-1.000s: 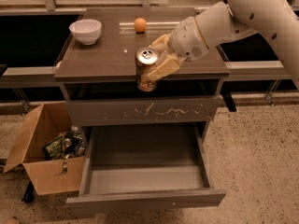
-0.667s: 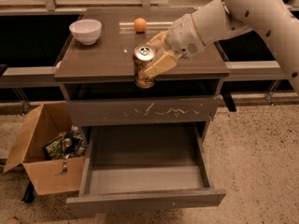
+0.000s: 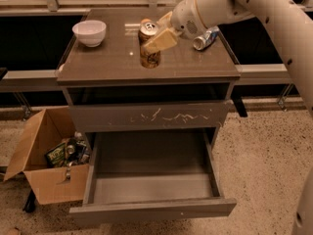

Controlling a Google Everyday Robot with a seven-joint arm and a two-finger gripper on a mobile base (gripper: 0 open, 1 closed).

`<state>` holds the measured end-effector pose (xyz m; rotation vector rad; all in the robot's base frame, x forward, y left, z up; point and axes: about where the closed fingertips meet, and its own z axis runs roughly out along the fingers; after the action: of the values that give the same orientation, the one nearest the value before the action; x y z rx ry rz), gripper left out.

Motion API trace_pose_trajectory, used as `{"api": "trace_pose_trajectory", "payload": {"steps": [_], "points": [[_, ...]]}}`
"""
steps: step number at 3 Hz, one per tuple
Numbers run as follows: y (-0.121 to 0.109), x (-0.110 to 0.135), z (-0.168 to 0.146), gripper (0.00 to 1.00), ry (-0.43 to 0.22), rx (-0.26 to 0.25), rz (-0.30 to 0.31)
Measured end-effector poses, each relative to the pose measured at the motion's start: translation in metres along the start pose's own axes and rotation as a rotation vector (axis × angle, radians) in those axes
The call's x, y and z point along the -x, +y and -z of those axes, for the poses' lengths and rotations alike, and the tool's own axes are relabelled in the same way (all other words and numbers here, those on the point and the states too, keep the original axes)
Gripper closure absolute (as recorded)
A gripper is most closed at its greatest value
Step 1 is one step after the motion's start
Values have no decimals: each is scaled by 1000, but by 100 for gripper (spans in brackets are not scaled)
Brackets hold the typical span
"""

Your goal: Pick orange can from middle drawer and place on counter

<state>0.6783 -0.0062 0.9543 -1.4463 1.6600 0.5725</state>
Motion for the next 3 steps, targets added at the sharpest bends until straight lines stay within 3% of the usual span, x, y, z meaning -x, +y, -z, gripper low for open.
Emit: {"api": "trace_pose_trajectory", "payload": {"steps": [1,3], "points": [[-35,-3,-11,100,13,-42,-148],[-72,-29,-33,100,31,-60,-310]]}}
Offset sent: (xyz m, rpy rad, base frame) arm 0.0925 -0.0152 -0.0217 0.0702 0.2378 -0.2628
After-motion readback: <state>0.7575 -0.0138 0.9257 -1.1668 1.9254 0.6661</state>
